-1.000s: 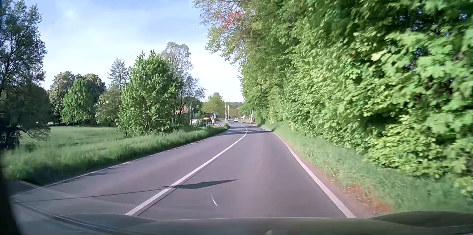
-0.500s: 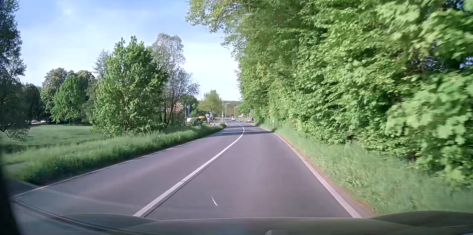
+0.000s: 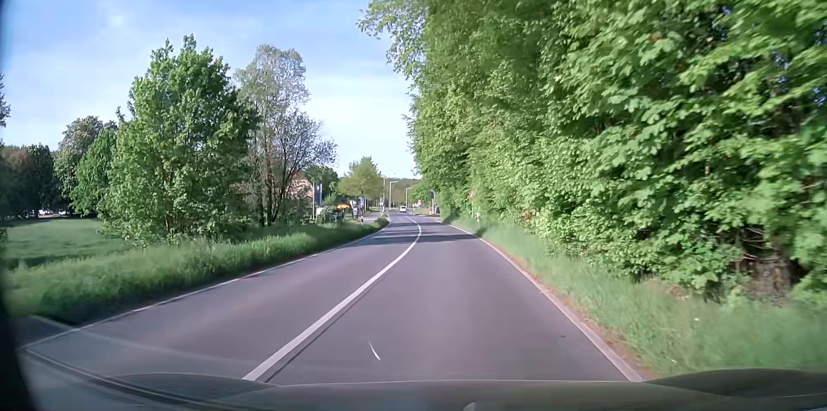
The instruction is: Follow the waypoints while adhering to traffic rules and regulations
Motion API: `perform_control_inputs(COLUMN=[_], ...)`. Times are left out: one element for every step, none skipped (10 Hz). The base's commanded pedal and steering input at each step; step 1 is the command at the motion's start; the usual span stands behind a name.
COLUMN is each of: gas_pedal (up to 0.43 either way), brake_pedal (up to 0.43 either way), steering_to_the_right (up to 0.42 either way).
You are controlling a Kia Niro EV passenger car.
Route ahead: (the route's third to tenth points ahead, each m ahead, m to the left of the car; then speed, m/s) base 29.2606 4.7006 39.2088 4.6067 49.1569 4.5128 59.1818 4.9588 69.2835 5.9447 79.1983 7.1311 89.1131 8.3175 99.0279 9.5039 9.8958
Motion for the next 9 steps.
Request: perform_control_inputs(gas_pedal=[0.000,0.000,0.000,0.000,0.000,0.000,0.000,0.000,0.000], brake_pedal=[0.140,0.140,0.128,0.122,0.122,0.104,0.067,0.024,0.006], steering_to_the_right=[0.007,0.007,0.007,0.007,0.007,0.007,0.007,0.007,0.006])
